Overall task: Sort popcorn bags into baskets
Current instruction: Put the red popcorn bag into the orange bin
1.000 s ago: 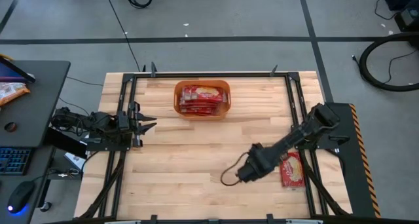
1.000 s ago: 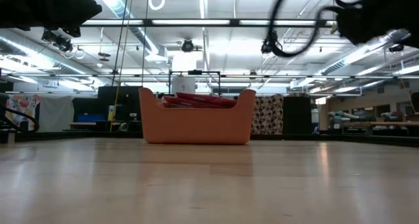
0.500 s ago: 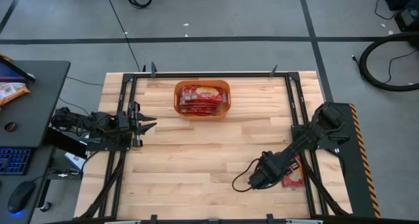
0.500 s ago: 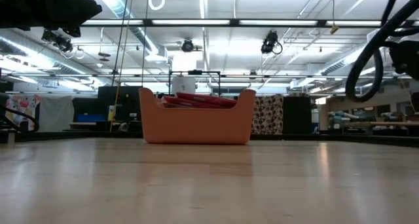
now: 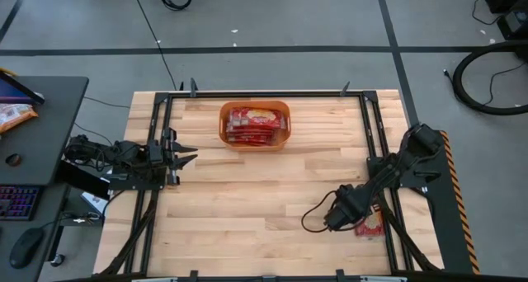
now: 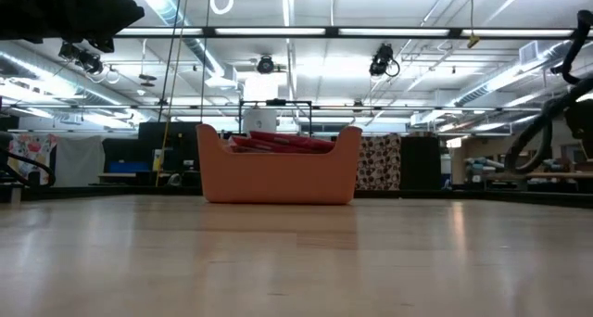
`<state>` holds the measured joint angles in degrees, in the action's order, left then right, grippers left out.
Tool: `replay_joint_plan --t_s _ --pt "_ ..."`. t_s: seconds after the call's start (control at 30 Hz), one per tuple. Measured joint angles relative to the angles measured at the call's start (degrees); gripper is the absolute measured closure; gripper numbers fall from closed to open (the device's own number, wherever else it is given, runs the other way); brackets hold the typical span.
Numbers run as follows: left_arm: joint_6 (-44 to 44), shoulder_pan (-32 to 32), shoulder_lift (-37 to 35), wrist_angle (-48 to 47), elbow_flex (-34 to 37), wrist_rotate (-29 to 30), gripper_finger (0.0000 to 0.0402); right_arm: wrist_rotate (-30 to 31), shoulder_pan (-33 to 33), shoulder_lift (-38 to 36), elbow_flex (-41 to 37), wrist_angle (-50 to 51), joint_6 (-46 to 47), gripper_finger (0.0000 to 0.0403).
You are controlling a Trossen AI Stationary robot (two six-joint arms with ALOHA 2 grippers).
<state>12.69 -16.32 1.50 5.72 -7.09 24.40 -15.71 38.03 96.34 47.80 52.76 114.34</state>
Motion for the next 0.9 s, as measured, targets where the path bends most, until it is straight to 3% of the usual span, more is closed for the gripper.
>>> replay_joint_plan --t_s 0.2,0.5,0.6,0.73,0.9 --pt "0.00 0.02 0.00 -0.02 0.00 0.00 0.0322 0.02 -0.05 -0.20 -1.36 -0.32 -0.07 0.0246" --pt "0.04 0.02 0.00 0.00 0.00 -0.02 0.0322 0.51 0.01 0.03 -0.92 -0.24 -3.52 0.0382" --pt "0.04 0.02 0.00 -0.01 0.00 -0.01 0.0322 1.44 -0.09 0.25 0.44 0.07 -5.34 0.0388" --pt "0.05 0.02 0.00 0.00 0.00 -0.01 0.0322 7.20 -1.31 0.26 4.76 -0.70 -9.35 0.0383" --pt "0.02 0.00 0.00 0.02 0.00 -0.01 0.0322 21.11 -3.97 0.26 12.69 0.61 -19.85 0.0392"
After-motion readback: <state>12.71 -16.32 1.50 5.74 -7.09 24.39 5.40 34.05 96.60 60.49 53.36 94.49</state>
